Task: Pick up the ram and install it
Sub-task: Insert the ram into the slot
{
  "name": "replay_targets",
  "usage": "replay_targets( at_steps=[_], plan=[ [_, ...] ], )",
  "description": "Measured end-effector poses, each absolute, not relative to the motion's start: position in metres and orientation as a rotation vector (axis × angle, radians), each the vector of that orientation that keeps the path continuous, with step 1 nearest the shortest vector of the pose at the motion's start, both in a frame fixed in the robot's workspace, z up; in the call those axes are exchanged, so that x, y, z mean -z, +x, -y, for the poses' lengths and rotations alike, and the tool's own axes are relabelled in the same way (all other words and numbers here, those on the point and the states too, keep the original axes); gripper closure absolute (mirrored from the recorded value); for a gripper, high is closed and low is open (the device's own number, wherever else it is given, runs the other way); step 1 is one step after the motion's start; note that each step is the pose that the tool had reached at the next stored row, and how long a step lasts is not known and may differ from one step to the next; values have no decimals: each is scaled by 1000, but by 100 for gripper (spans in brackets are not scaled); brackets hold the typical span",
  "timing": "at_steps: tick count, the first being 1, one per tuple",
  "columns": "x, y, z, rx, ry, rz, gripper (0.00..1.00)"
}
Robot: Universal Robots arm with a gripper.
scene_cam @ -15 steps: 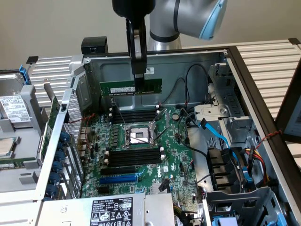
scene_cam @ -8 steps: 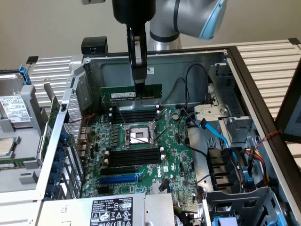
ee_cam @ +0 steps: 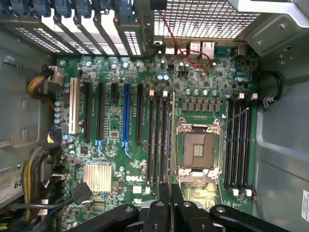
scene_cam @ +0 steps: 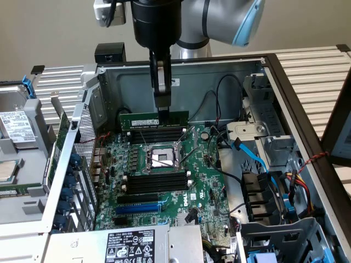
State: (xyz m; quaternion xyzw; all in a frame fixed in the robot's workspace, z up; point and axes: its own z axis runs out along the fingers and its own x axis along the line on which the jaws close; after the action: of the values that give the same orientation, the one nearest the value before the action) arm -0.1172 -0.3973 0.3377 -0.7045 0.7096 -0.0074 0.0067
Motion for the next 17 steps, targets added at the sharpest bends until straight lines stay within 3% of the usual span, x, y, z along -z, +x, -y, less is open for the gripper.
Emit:
replay_targets(
  at_steps=[5,17],
  plan=[
    [-317,-117,396,24,-2199,-2226,87],
    [-313,-117,386,37,-2203,-2230,87]
  ],
)
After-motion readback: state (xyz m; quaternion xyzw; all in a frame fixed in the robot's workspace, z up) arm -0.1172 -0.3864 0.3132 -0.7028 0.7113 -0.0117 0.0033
